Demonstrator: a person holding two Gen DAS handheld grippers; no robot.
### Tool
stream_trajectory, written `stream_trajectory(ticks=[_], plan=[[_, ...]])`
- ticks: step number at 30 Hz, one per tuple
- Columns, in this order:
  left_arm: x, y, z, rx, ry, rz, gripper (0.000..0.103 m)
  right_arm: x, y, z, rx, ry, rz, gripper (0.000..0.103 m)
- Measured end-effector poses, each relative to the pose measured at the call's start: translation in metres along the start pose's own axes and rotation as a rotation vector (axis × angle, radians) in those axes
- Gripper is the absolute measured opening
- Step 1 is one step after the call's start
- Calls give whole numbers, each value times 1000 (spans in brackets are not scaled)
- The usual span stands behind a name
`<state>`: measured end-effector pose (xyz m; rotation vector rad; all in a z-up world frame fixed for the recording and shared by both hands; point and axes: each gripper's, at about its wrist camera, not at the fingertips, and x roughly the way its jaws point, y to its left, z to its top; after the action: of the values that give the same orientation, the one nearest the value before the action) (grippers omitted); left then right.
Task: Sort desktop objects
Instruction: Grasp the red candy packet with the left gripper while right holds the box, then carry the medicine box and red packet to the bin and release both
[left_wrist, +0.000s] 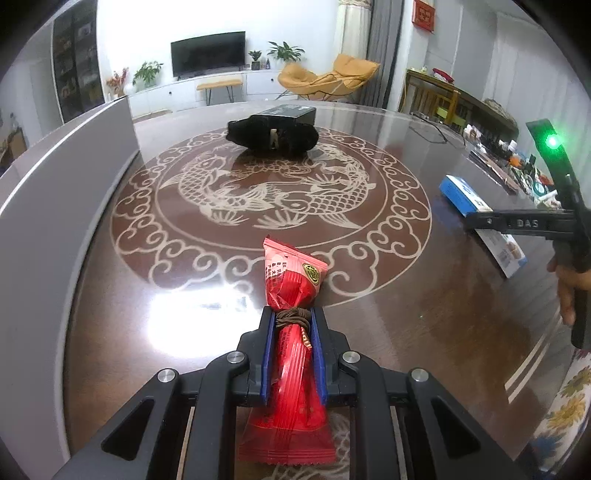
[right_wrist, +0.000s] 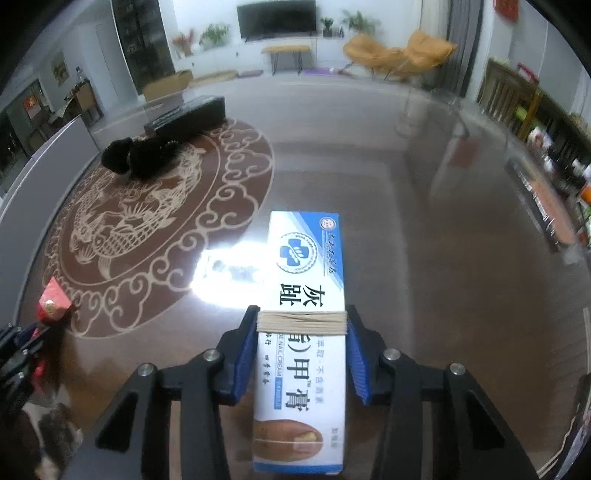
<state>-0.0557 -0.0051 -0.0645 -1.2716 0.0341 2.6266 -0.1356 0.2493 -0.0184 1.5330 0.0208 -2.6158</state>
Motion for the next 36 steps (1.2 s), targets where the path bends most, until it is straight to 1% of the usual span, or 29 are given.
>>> stream_trajectory(ticks=[1,3,6,10,14,19,22,24,26,27,28,29,30,31,32,33,35,36], plan=[[-3,2,-1,-8,-8,-6,18,-3,-1,-2,3,11,10,44],[-11,3,-4,-16,-25,-13,18,-15,-1,-9,3,-2,35,44],[-29,2,-5,-21,-63,-31,18,-42,-1,-17,28,-38,116,44],[-59,1,-3,-43,-124,-56,18,-75,10,-18,13,-82,192,44],[-91,5,2,-61,-186,-67,18,-103,30,-9,-19,-131,256,44],[-138,32,11,-132,-267,-85,18,-128,71,6,-65,-167,345,44],[-170,60,12,-165,-319,-62,18,-142,110,19,-106,-183,416,44],[-188,83,12,-183,-345,-28,18,-149,146,30,-140,-187,482,44],[-205,113,11,-207,-360,23,18,-155,182,37,-178,-190,535,44],[-212,134,10,-223,-364,65,18,-158,205,42,-204,-189,566,44],[-215,148,9,-231,-362,95,18,-161,231,47,-227,-185,604,44],[-218,161,7,-241,-357,124,18,-162,252,50,-241,-182,631,44],[-219,184,4,-266,-341,158,18,-164,282,54,-268,-181,664,44],[-219,198,2,-285,-334,173,18,-165,305,56,-294,-183,681,44],[-217,212,-1,-304,-324,191,18,-166,325,56,-320,-184,693,44],[-211,232,-5,-328,-299,219,18,-165,356,57,-355,-179,708,44],[-204,257,-11,-361,-263,250,18,-158,395,53,-396,-155,722,44],[-196,274,-18,-389,-225,267,18,-151,420,50,-428,-140,716,44]])
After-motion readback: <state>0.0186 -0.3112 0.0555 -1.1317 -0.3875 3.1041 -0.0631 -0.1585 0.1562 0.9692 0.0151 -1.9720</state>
